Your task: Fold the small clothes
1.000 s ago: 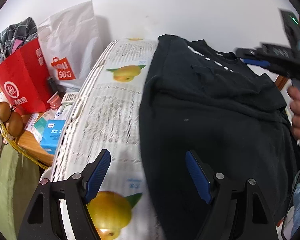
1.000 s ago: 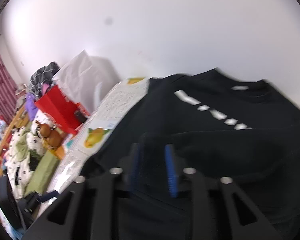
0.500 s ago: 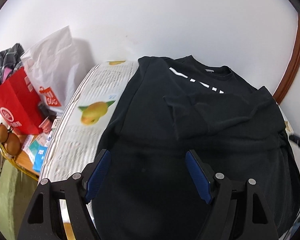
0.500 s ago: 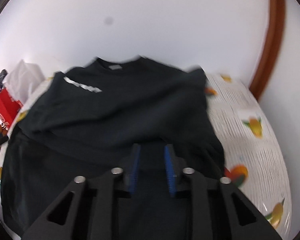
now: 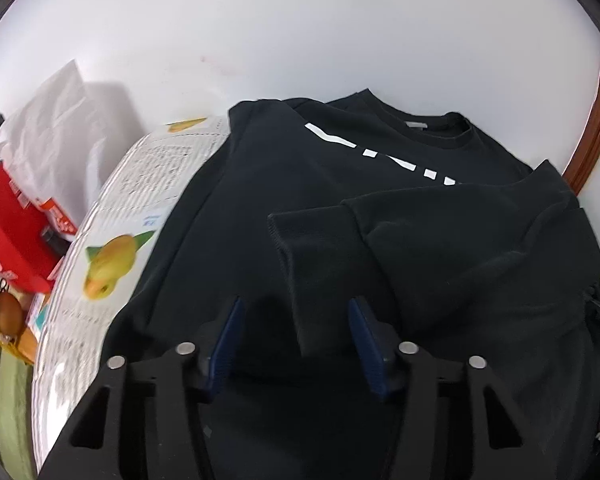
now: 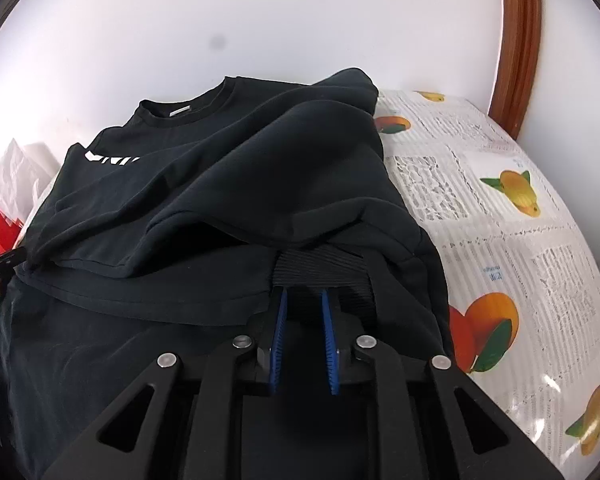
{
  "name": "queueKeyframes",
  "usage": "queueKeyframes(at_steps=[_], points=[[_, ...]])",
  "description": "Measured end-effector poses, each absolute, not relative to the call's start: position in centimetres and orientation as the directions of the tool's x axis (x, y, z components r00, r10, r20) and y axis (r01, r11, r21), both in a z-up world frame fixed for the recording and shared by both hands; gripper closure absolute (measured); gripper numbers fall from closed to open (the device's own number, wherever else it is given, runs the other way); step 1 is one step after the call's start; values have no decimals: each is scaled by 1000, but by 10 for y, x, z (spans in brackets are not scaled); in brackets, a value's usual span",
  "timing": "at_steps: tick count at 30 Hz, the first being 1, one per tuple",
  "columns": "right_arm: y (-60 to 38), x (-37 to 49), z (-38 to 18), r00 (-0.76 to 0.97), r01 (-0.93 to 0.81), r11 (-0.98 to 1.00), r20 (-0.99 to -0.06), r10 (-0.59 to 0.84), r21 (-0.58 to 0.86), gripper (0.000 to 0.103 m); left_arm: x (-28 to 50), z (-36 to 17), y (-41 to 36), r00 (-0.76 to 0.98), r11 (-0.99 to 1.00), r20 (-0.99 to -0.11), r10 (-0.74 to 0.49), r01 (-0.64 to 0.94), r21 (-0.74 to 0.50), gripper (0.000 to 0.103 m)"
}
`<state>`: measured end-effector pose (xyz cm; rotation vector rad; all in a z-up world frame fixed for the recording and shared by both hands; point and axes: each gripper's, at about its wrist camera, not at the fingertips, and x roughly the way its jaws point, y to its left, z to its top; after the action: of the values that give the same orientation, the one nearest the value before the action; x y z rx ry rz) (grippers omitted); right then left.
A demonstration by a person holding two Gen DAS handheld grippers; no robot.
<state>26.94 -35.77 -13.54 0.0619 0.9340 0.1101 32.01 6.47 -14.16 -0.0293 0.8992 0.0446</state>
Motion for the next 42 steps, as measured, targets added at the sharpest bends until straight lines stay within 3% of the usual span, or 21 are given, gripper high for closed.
queueKeyframes(at_steps=[4,8,10,14,17,21,26,29,31,33,36,42], points=[[-355,267,-137,600,-76,994,-792,111,81,87,331,-148,66,624,996,-782,12,-74,-44,57],[-353,267,-138,604,-73,995,-790,100,70,87,335,-149,63,622,994,-783,0,-82,-65,89],[-352,267,-137,606,-73,996,-790,92,60,87,334,-144,60,634,996,-773,21,-77,-36,93],[-352,267,-136,601,-72,995,-794,93,63,88,325,-120,75,679,991,-734,-1,-100,-94,95],[-351,268,-135,598,-71,996,-797,86,54,88,315,-101,101,729,982,-677,102,-184,-50,95],[-347,268,-134,596,-68,997,-801,60,25,88,316,-113,136,673,967,-738,43,-214,-139,95],[-347,262,-119,596,-108,994,-800,68,4,87,319,-140,144,606,964,-795,25,-225,-141,93],[-349,258,-93,649,-140,989,-750,131,51,79,318,-142,138,603,973,-795,64,-213,-83,92],[-348,265,-86,674,-127,990,-728,128,56,64,318,-144,136,597,976,-798,83,-209,-55,92],[-346,283,-91,666,-77,997,-743,66,20,57,318,-144,134,598,978,-796,97,-207,-37,90],[-346,307,-113,601,-29,998,-799,-20,-47,59,314,-143,132,605,980,-790,100,-199,-28,90],[-344,294,-111,623,-15,996,-780,-62,-92,59,305,-138,127,618,982,-776,121,-191,1,86]])
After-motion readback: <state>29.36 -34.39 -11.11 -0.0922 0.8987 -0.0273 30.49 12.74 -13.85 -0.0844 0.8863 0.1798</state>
